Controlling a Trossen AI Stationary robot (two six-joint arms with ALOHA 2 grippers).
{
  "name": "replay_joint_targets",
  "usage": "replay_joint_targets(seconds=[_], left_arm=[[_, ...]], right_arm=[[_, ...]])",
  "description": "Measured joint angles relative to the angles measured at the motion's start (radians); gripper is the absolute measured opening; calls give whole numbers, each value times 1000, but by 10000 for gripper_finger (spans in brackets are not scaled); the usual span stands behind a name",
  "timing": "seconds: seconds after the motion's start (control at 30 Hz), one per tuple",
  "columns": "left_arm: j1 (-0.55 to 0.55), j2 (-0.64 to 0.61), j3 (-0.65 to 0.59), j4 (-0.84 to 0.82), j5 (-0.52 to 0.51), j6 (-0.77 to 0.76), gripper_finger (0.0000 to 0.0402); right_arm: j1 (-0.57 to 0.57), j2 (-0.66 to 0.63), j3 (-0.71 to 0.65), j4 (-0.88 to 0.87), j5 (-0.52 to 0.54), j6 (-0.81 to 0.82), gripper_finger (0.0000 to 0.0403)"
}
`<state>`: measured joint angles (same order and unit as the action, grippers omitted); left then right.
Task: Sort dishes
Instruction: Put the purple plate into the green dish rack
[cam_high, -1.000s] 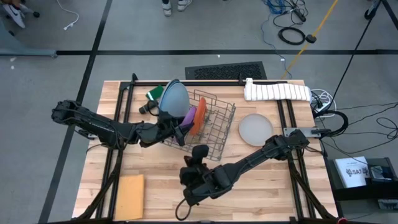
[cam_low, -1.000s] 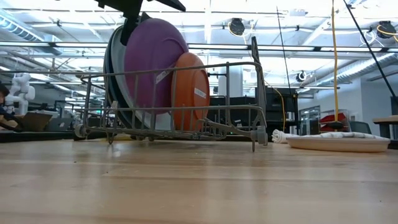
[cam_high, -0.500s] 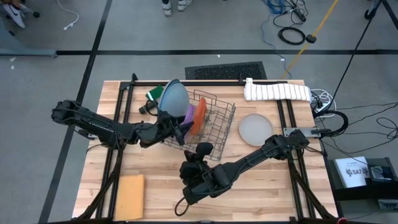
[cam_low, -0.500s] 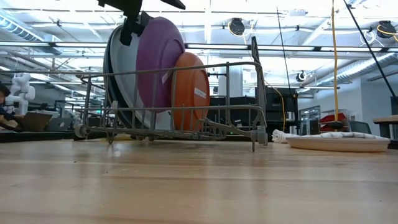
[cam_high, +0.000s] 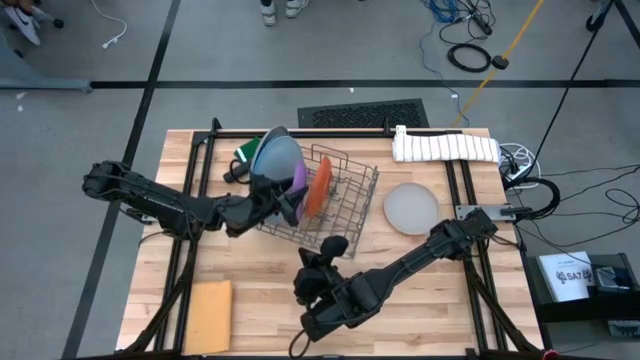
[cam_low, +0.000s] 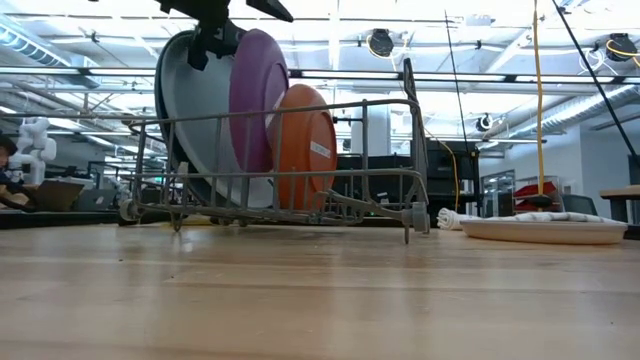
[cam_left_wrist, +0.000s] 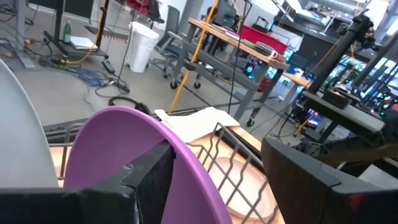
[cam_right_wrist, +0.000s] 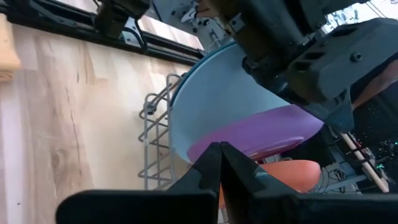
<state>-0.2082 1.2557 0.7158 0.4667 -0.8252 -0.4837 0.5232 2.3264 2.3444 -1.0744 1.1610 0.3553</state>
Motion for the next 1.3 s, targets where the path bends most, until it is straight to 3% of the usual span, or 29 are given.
replay_joint_targets(seconds=[0.5, 0.8, 1.3], left_arm=[[58, 0, 0, 48, 250, -7, 229], [95, 0, 0, -4, 256, -8, 164], [97, -20, 0, -6, 265, 19, 167]], right_arm=[[34, -16, 0, -6, 46, 8, 0], [42, -16, 0, -7, 48, 8, 0], [42, -16, 0, -35, 48, 26, 0]])
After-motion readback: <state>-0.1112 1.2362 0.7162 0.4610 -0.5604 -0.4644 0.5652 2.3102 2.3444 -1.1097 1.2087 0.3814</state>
